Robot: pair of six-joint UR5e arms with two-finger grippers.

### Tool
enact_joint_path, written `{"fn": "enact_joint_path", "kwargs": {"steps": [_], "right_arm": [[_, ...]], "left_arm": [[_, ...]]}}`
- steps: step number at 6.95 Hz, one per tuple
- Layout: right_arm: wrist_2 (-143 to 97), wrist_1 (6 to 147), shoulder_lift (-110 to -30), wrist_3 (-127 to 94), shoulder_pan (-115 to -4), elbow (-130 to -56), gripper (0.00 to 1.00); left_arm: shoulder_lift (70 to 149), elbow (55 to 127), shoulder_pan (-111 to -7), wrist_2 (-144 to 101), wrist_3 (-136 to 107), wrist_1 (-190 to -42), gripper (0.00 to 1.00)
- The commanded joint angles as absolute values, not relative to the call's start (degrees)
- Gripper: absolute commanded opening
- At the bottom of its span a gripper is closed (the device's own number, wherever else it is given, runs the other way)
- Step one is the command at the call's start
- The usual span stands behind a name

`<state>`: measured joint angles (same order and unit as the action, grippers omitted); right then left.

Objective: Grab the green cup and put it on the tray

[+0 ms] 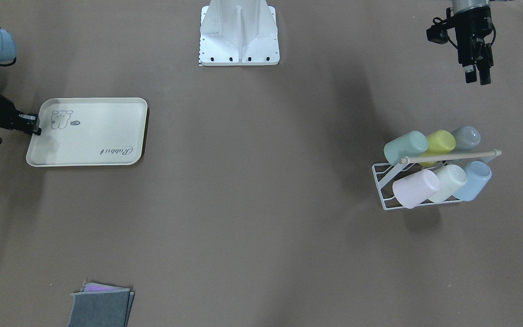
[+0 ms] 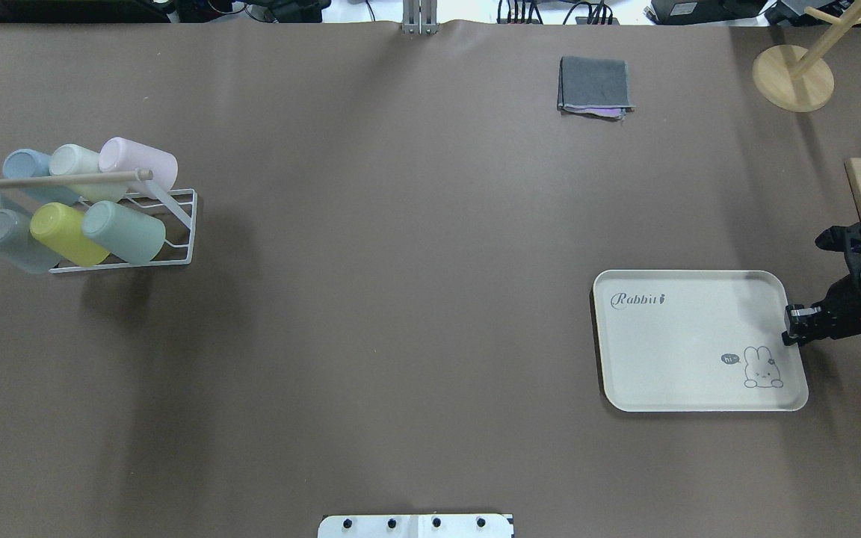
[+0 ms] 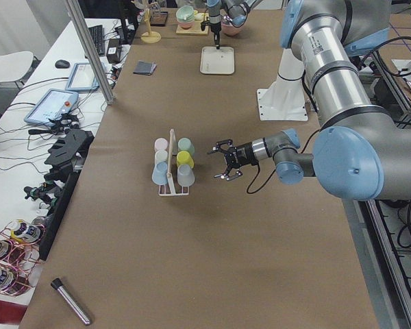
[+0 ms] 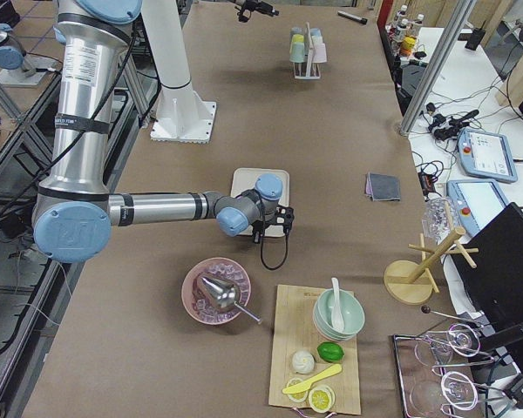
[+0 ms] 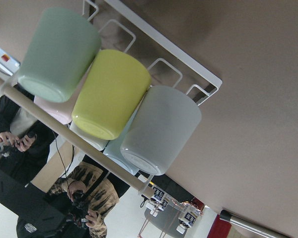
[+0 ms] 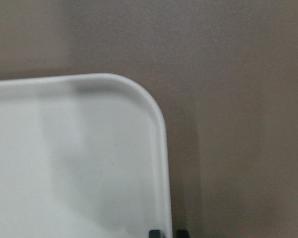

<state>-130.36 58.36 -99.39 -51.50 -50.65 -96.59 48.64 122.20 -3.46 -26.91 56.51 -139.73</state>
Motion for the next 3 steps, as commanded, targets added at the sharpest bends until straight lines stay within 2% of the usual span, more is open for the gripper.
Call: {"fn": "enact_joint_path", "kwargs": {"steps": [1,2,3], "right_arm": [[-130.43,58.36,-99.40,-51.50,-50.71,-96.59,0.12],[-130.69,58.36,-99.40,-51.59,-50.71,-97.03,0.08],[-130.78,58.36,-99.40,-51.50,-50.71,-97.12,0.00]], "left_arm": [[51.66,122.17,-0.89,-24.09,62.11,-139.83,0.98],[56.29,121.38,-0.88,-24.08,68.14,-139.75,0.98],[61.56,119.20,-1.14,-24.08,72.21,-139.75,0.98]]}}
